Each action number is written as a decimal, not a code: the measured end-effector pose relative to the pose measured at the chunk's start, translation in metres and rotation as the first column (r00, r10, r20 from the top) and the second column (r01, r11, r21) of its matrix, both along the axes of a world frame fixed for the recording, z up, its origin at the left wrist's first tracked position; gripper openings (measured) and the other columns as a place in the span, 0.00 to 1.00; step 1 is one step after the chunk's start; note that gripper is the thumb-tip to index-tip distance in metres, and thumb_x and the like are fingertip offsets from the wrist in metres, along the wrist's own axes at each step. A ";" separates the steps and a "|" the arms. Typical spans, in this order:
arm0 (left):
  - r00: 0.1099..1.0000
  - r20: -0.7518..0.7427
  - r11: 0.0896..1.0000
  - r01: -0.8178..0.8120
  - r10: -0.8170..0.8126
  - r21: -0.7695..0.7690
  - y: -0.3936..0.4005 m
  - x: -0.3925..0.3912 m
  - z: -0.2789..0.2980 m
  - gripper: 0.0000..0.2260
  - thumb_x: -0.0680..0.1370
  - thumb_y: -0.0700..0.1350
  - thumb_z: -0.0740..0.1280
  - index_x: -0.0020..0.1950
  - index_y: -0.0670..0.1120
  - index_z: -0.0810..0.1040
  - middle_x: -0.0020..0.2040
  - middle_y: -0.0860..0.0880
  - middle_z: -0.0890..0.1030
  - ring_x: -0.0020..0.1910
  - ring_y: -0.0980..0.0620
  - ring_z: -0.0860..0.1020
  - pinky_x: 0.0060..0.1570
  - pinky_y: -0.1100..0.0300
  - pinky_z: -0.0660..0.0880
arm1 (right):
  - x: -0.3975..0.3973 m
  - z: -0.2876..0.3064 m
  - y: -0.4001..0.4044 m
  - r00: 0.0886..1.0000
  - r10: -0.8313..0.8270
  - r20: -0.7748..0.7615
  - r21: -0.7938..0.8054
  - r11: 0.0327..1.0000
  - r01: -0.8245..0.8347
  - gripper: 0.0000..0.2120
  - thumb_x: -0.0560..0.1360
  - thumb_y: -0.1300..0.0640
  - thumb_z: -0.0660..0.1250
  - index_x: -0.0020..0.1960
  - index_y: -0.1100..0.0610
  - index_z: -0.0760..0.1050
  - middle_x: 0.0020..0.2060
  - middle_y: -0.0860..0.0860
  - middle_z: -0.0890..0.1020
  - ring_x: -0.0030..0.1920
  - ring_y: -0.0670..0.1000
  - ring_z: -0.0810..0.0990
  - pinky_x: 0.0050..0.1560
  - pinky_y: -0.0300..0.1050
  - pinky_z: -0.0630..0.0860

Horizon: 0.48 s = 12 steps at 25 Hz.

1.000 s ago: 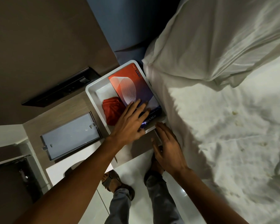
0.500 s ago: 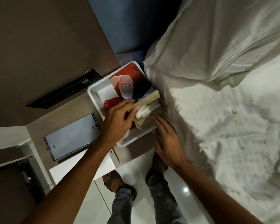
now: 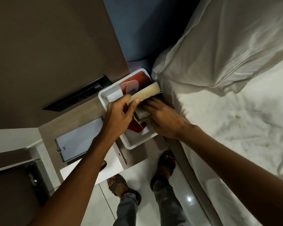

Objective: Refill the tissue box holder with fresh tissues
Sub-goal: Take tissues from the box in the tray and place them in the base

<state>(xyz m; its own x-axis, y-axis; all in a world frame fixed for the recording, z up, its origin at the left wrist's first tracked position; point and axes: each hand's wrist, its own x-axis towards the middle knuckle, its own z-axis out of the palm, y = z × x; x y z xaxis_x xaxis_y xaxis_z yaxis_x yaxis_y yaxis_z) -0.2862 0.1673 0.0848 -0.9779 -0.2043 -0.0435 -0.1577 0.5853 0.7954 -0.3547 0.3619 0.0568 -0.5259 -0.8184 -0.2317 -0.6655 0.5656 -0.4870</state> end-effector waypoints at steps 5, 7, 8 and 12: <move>1.000 0.019 1.000 0.006 -0.006 0.012 0.000 -0.006 0.001 0.12 0.85 0.52 0.67 0.58 0.44 0.82 0.52 0.45 0.85 0.54 0.52 0.85 0.54 0.57 0.85 | -0.004 -0.009 -0.012 1.000 0.026 -0.011 0.224 0.974 -0.023 0.34 0.81 0.46 0.61 0.84 0.52 0.54 0.82 0.54 0.63 0.81 0.59 0.63 0.82 0.57 0.56; 0.999 0.001 0.998 0.041 -0.041 -0.045 0.001 -0.004 -0.005 0.13 0.85 0.52 0.66 0.56 0.43 0.82 0.49 0.45 0.85 0.52 0.51 0.85 0.52 0.51 0.86 | 0.000 -0.013 -0.009 1.000 0.008 -0.005 0.244 0.970 -0.007 0.32 0.81 0.44 0.58 0.83 0.53 0.58 0.80 0.54 0.67 0.79 0.59 0.67 0.81 0.56 0.60; 0.999 -0.007 0.997 0.050 -0.051 -0.061 0.002 -0.003 -0.008 0.13 0.85 0.52 0.67 0.55 0.43 0.82 0.48 0.45 0.85 0.51 0.50 0.85 0.50 0.49 0.86 | 0.001 -0.013 -0.007 1.000 0.005 -0.003 0.243 0.970 -0.005 0.33 0.81 0.42 0.57 0.82 0.53 0.60 0.79 0.54 0.68 0.79 0.58 0.68 0.81 0.56 0.60; 0.999 0.000 0.997 0.044 -0.044 -0.060 0.004 0.003 -0.013 0.13 0.85 0.52 0.67 0.55 0.43 0.82 0.49 0.45 0.86 0.52 0.50 0.85 0.50 0.50 0.86 | 0.007 -0.007 -0.001 0.998 -0.027 0.047 0.193 0.981 0.018 0.32 0.80 0.36 0.52 0.80 0.51 0.65 0.76 0.52 0.73 0.76 0.55 0.71 0.78 0.56 0.65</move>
